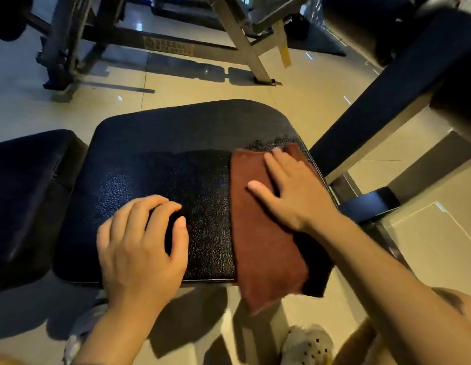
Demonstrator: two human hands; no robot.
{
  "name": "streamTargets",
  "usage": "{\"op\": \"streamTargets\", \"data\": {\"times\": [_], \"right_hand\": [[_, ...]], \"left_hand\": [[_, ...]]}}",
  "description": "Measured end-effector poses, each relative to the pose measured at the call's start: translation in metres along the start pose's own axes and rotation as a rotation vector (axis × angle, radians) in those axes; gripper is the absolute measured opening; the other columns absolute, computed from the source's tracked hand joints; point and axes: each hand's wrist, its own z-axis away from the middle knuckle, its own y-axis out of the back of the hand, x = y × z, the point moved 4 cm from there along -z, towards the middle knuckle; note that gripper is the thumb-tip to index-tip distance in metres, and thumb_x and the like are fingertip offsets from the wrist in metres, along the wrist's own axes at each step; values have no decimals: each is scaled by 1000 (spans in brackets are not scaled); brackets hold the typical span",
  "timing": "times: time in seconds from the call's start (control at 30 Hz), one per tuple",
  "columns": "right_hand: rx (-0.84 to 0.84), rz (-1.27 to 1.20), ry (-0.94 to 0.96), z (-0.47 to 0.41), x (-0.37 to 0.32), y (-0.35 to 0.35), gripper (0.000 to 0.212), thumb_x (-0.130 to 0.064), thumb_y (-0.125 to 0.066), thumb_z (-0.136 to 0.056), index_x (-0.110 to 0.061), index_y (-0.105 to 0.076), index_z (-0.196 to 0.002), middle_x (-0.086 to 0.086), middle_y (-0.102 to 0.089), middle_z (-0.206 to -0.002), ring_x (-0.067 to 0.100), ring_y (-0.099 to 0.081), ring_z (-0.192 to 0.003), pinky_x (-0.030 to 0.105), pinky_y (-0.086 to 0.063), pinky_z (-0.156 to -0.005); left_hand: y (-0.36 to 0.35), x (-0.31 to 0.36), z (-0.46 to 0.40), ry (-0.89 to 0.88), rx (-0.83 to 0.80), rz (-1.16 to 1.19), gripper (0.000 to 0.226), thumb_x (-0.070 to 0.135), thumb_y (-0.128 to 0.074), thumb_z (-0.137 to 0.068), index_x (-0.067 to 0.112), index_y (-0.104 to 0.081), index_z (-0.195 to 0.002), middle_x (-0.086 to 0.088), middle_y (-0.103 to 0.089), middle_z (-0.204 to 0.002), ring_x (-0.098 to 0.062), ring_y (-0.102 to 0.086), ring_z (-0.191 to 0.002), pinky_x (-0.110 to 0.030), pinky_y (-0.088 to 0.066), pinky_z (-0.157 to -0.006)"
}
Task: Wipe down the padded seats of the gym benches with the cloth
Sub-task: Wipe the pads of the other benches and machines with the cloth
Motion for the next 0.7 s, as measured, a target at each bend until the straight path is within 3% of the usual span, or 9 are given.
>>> {"op": "streamTargets", "data": {"times": [0.07, 0.2, 0.3, 0.47, 0.57, 0.7], "right_hand": [[-18, 21, -94, -15, 25, 6, 79, -66, -25, -94, -18, -15, -156, 2, -10, -164, 18, -10, -149, 31, -3, -119], [-20, 66, -69, -19, 18, 3, 71, -57, -26, -100, -14, -17, -155, 6, -13, -163, 22, -13, -148, 34, -7, -119], [-86, 44, 64, -8, -21, -6, 68, -55, -25, -101, -17, -11, -156, 2, -1, -164, 16, -1, -151, 33, 3, -120], [-95, -56, 341, 49, -89, -20, 72, -60, -22, -97, -19, -17, -156, 0, -6, -164, 13, 0, -150, 26, 13, -116], [-8, -64, 253, 69, -70, -16, 83, -71, -14, -90, -20, -26, -154, -1, -16, -162, 14, -12, -150, 23, 9, -117], [-13, -27, -47, 50, -5, -2, 83, -75, -8, -89, -26, -12, -156, -6, -3, -163, 11, -3, -150, 26, 5, -118]], "left_hand": [[0, 0, 0, -16, 28, 13, 30, 28, -47, -90, 13, -69, -102, -6, -67, -104, -24, -52, -104, -41, -35, -86], [-2, 1, -1, -12, 1, 9, 34, 32, -44, -90, 13, -68, -104, -6, -67, -103, -25, -53, -102, -39, -34, -85], [-2, 0, -3, 21, -40, 0, 35, 34, -42, -91, 15, -67, -108, -4, -66, -107, -24, -51, -104, -39, -32, -87], [3, -5, -3, 53, -57, 78, 32, 26, -40, -92, 16, -65, -108, -4, -64, -110, -22, -47, -108, -41, -32, -88], [7, -7, -5, 72, -51, 137, 32, 27, -40, -92, 14, -65, -107, -6, -63, -109, -23, -46, -108, -44, -36, -87], [6, -8, -3, 14, -76, 40, 31, 29, -44, -91, 14, -66, -106, -5, -63, -108, -24, -47, -109, -45, -35, -88]]}}
